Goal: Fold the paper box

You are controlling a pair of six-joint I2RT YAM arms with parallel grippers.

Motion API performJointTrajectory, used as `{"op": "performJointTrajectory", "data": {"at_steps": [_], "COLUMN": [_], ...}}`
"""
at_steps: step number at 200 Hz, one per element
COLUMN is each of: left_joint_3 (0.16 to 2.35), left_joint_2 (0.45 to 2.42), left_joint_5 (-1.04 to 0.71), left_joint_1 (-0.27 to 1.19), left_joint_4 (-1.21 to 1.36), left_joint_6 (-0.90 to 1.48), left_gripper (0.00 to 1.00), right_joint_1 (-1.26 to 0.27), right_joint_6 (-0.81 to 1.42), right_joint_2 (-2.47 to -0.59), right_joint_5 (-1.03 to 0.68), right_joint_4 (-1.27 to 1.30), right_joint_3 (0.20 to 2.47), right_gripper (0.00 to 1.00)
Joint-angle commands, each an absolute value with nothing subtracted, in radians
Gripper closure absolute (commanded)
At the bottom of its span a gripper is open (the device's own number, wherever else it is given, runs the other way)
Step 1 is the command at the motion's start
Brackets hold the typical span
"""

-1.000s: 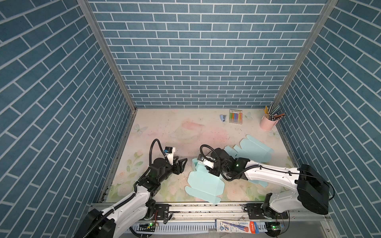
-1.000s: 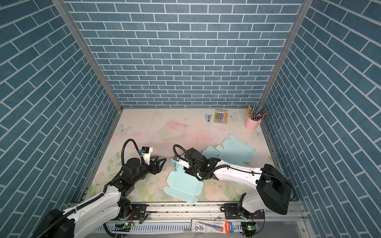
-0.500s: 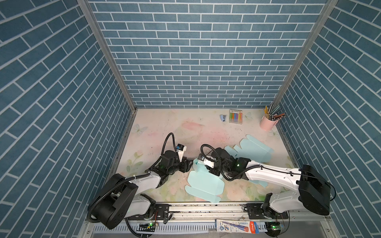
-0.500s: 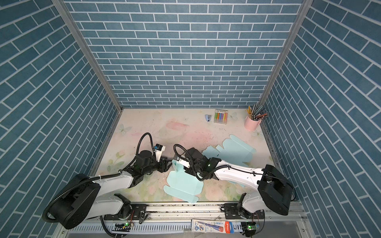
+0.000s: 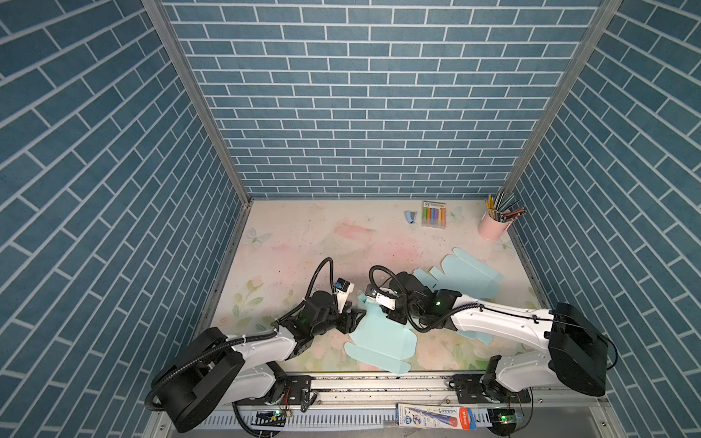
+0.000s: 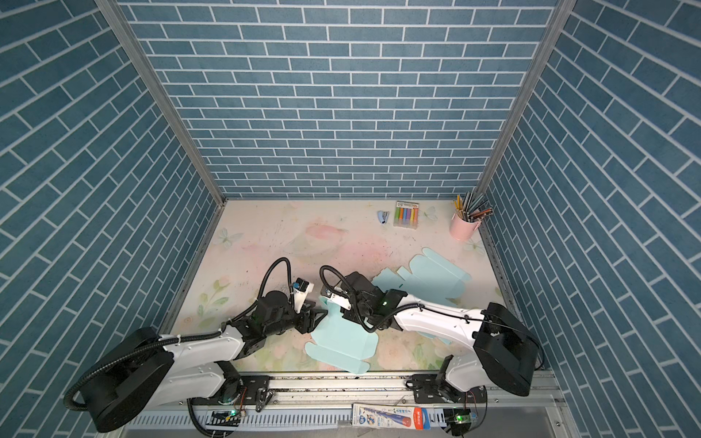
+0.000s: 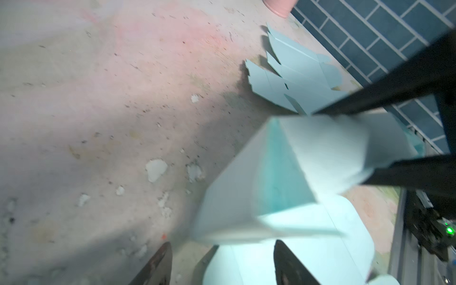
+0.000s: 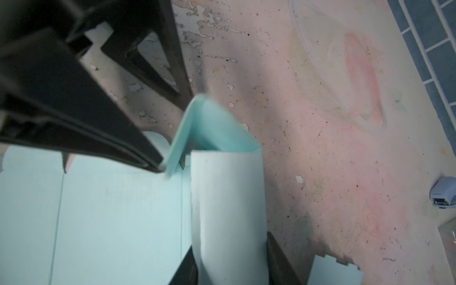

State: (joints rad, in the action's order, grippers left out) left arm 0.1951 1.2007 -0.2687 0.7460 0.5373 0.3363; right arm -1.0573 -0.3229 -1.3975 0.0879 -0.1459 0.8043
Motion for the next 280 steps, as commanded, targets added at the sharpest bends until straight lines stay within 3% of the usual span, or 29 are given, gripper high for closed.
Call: {"op": "performJointTrajectory", "data": {"at_steps": [1,48,88,126,159,201,280], "left_joint_3": [0.18,0.218,0.171,0.156,0.235,0.338,0.237], "left_joint_2": [1.187,1.189,0.955,0.797,0.941,1.241,1.216], "left_joint_5": [-0.241,-0.204,-0.186,-0.244,-0.25,-0.284,-0.286], "left_joint_1": [0.768,0.775,0.766,0.601,0.471,0.517,0.669], "left_joint_4": [0.58,0.559,0.503,0.513,0.464,0.501,0.528], "left_joint_6": [0.348,0.339,0.352,0.398,0.374,0.283,0.323], "left_gripper": [0.34,0.34,0.34,0.36,0.44,0.47,0.47], "right_joint_1": [-1.063,-1.075,-1.075,-1.075,-1.075,-1.077,-1.074], "right_joint_6": [-0.338,-0.336,-0.34,-0.347,-0.35,-0.35,-0.357], "right_joint_2": [-1.42,-1.436,-1.427,-1.41,-1.408,-1.408,-1.418], "right_joint_5": [0.083,0.091,0.115,0.125,0.113,0.116,0.121], "right_joint_4": [-0.126,-0.139,-0.132,-0.13,-0.132,-0.135,-0.118], "right_joint_3": [0.802,0.808,0.8,0.801,0.804,0.804,0.797], "right_gripper": [0.71,0.71,0.72,0.72,0.72,0.71,0.71]}}
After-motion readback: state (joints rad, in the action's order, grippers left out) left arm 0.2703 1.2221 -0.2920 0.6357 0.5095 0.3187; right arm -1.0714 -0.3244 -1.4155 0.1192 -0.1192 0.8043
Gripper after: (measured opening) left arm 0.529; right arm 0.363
